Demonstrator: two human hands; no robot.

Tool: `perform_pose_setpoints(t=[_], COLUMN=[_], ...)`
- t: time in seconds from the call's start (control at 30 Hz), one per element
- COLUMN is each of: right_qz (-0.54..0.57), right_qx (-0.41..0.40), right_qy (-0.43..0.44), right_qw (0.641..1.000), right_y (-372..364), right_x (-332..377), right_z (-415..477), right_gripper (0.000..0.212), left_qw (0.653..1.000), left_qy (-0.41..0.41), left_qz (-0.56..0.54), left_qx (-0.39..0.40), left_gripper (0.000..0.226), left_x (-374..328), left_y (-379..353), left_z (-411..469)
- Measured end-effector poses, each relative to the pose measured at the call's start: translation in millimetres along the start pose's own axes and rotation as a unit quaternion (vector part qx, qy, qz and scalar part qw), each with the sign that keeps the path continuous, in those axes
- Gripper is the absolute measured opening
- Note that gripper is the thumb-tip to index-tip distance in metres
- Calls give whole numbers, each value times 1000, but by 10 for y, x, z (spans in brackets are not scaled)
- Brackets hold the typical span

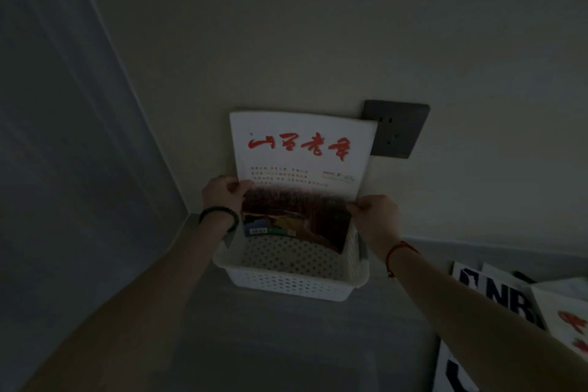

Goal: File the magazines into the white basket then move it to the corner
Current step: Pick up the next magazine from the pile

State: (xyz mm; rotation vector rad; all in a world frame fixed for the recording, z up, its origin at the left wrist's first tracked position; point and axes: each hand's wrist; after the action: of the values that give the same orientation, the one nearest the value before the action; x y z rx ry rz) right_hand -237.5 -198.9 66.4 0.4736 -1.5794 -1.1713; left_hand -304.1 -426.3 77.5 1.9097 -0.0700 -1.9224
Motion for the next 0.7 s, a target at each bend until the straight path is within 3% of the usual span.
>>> perform_pose_setpoints(t=[0.23, 0.53, 0.7], right_qz=[24, 55, 42], right_qx=[-17, -12, 0], right_qy=[-27, -27, -9], right_qw=[999, 998, 999], right_y=[5, 198, 498], right_x=[-7, -225, -596], right_z=[49, -48, -271], right_gripper=[20, 16, 12], left_qw=[998, 998, 994], left_qy=[-2, 14, 34], left_qz=[3, -46, -104], left_qx=[-56, -35, 24], left_gripper=[33, 35, 30], left_x=[10, -8, -186], left_y=[38, 86, -31], left_z=[45, -124, -441])
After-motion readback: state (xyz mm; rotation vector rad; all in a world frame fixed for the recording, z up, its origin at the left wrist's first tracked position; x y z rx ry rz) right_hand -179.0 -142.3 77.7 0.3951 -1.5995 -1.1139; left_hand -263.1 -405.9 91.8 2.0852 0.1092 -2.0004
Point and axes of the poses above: each hand's wrist, its own z-axis towards the middle knuckle, its own y-axis out of the back of the hand, x = y × z, and after that the axes turned 13 degrees about -z, right-handed
